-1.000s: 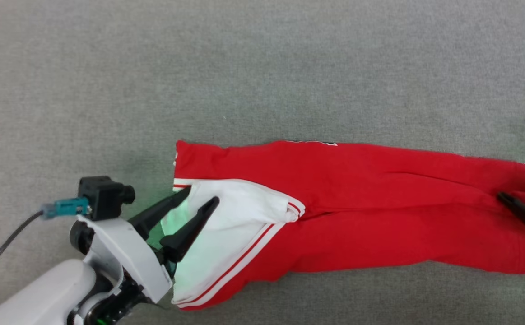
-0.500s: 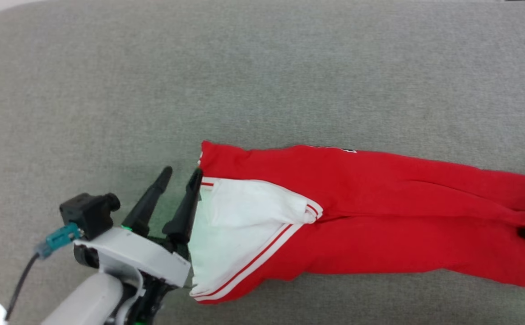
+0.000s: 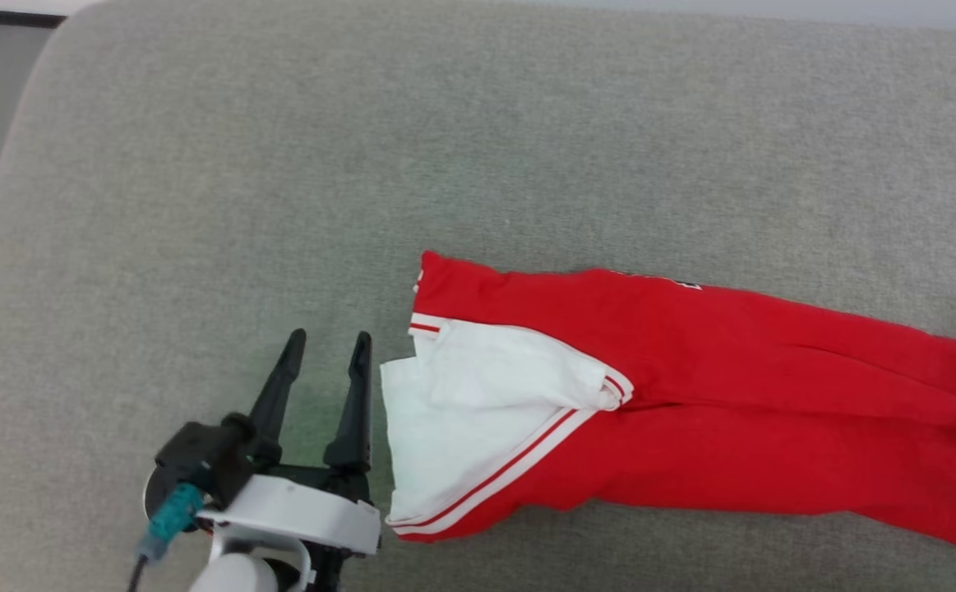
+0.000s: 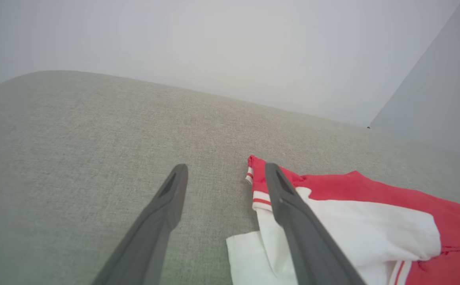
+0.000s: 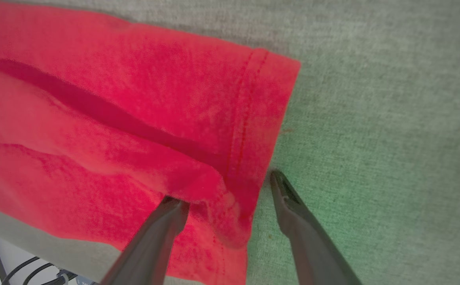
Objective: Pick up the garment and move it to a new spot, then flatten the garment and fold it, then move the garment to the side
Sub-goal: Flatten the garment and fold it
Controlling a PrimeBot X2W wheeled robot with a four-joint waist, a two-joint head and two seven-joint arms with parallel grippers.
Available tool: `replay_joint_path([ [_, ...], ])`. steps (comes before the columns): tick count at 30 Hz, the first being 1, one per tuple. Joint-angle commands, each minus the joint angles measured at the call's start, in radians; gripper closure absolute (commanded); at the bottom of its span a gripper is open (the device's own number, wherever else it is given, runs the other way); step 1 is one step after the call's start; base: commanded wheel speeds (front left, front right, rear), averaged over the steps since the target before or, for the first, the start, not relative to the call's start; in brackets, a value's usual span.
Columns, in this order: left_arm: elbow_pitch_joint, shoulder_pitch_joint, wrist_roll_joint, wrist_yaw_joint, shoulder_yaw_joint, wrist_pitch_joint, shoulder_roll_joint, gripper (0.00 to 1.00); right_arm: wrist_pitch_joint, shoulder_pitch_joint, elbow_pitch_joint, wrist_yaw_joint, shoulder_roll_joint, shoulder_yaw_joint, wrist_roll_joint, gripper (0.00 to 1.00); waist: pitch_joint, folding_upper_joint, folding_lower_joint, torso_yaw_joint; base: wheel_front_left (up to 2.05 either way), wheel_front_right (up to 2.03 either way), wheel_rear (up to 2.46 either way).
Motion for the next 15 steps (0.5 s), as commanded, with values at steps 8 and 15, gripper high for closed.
replay_joint_path([
  [8,-0.005,0.044,0.238,-0.045,0.072,-0.002,-0.086,0.0,0.032,0.034,0.025,-0.002,0.038,0.011,-0.036,0.0,-0.018,0.0,0.0,0.031,0.0,0.0,0.0],
  [15,0.013,0.043,0.332,-0.09,0.119,-0.002,-0.129,0.0,0.016,0.02,0.009,-0.002,0.055,0.016,-0.07,1.0,-0.004,0.0,0.0,0.029,0.0,0.0,0.0],
])
